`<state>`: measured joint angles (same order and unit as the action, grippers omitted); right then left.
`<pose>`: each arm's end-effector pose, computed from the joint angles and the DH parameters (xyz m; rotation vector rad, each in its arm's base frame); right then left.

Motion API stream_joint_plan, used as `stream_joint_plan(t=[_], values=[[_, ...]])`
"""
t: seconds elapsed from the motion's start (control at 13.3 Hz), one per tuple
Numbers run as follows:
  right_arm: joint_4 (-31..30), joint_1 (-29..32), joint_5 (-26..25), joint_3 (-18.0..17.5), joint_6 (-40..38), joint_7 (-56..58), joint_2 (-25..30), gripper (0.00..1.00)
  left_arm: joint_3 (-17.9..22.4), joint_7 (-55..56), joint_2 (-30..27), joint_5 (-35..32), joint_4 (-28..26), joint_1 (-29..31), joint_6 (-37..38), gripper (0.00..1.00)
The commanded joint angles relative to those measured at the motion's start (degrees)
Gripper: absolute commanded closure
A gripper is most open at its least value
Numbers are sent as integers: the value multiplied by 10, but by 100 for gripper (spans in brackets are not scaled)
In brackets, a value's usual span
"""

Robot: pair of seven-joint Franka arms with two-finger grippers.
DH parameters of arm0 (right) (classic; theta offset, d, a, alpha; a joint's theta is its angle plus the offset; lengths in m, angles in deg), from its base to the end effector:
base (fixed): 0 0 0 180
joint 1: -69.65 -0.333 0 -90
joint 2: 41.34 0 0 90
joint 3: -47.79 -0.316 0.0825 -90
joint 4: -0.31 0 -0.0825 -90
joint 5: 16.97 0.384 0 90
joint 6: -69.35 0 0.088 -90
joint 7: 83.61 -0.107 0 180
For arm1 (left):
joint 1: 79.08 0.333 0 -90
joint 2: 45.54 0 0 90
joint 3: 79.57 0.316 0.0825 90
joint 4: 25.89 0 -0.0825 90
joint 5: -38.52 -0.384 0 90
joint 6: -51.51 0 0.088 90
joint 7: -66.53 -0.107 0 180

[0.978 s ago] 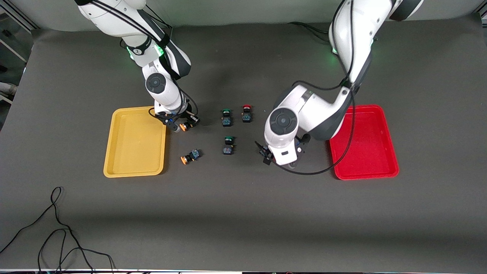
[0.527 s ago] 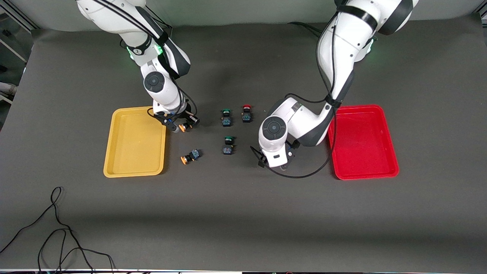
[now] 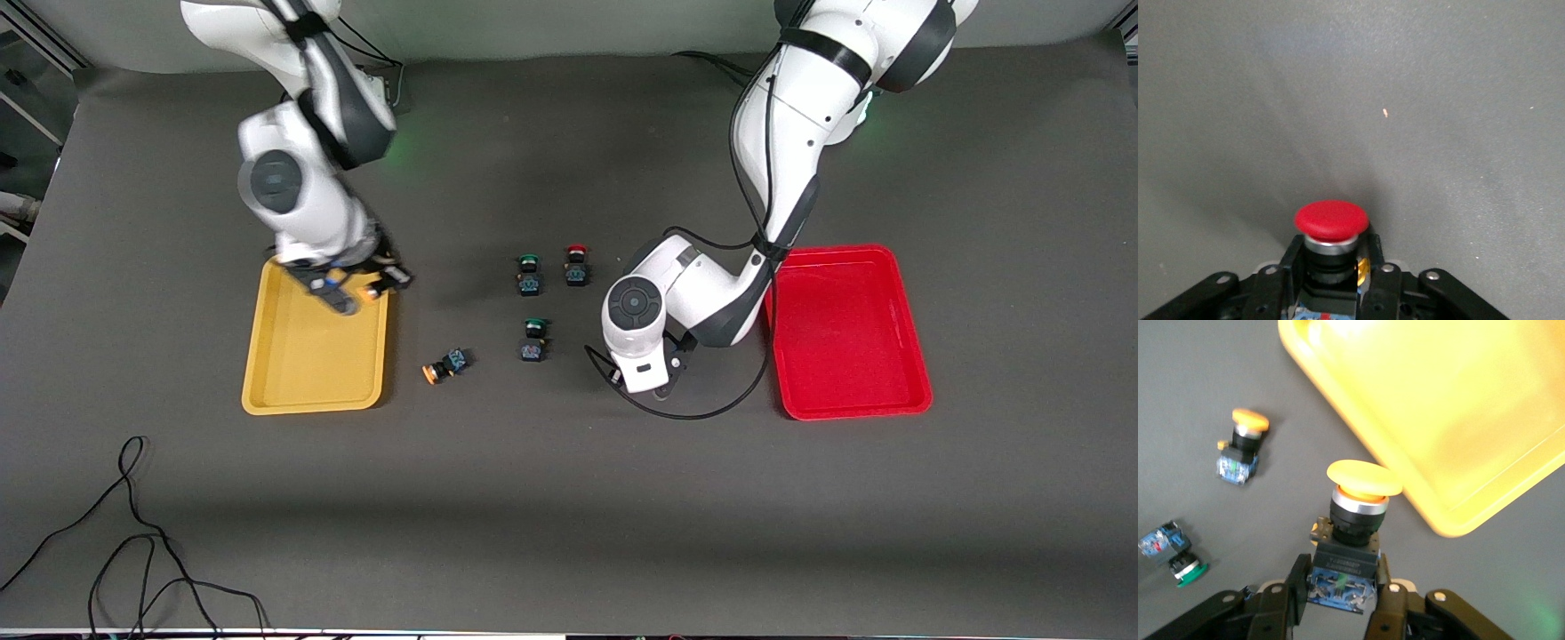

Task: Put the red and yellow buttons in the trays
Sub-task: 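Place the orange button in the yellow tray while the left gripper carries red button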

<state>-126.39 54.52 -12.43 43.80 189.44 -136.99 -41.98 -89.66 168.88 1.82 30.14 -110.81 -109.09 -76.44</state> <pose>0.4856 0.1724 0.3636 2.9539 -0.9821 -0.2205 0.5580 -0.4377 0.1822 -2.6774 -1.5412 0.0575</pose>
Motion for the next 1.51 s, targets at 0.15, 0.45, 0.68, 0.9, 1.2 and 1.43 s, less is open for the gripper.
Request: stream_joint_plan(t=[0.15, 0.45, 0.68, 0.9, 1.2, 1.43], values=[[43, -2, 8, 121, -61, 172, -7, 86, 3, -41, -55, -8, 4, -1, 61, 97], [-44, -1, 32, 143, 0, 201, -23, 86, 2, -345, -182, 89, -9, 41, 214, 100], [-114, -1, 33, 176, 99, 236, -61, 86, 2, -565, -306, 106, -129, 106, 229, 100], [-135, 0, 35, 176, 164, 236, -109, 83, 4, -765, -397, 127, -233, 198, 240, 100], [-131, -2, 53, 176, 170, 235, -110, 0, 8, -911, -392, 116, -306, 274, 196, 100], [-96, -4, 53, 172, 99, 226, -54, 0, 8, -922, -371, 105, -383, 283, 62, 100]])
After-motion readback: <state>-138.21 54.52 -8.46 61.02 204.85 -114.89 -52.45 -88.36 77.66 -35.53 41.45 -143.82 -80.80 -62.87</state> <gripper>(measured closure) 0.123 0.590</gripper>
